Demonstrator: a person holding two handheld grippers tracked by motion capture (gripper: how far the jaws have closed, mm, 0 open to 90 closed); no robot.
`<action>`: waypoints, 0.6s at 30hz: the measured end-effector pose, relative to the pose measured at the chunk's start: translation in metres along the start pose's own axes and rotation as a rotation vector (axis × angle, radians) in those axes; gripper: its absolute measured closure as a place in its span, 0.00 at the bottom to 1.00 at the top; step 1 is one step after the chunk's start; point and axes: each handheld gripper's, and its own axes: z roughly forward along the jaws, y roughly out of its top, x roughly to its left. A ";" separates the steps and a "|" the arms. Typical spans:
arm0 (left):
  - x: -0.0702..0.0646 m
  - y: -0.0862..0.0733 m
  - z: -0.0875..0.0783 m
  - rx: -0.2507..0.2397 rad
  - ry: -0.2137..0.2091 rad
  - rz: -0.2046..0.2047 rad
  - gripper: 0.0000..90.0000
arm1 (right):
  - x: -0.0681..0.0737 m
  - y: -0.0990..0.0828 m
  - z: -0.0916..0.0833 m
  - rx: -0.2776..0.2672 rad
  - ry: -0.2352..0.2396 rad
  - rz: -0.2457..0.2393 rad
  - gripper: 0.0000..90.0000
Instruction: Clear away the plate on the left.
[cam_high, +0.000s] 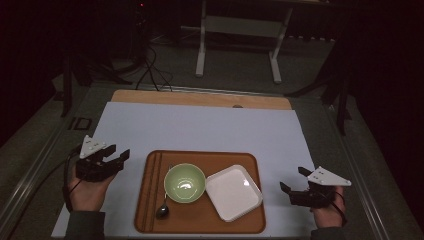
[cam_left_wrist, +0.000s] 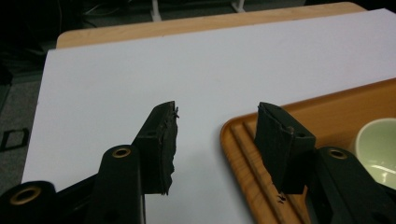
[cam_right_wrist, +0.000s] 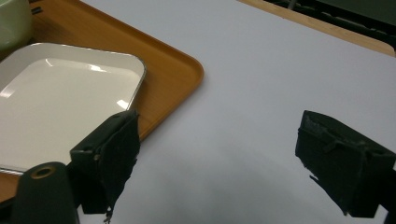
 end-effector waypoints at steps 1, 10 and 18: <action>0.000 0.000 0.000 0.000 0.000 0.000 0.55 | 0.000 0.000 0.000 0.000 0.000 0.000 0.15; 0.009 -0.017 0.001 0.000 0.017 0.006 0.55 | -0.001 0.000 -0.001 -0.005 -0.005 0.003 0.15; 0.024 -0.038 -0.003 -0.004 0.018 -0.025 0.54 | 0.000 0.000 0.000 -0.004 -0.004 0.004 0.15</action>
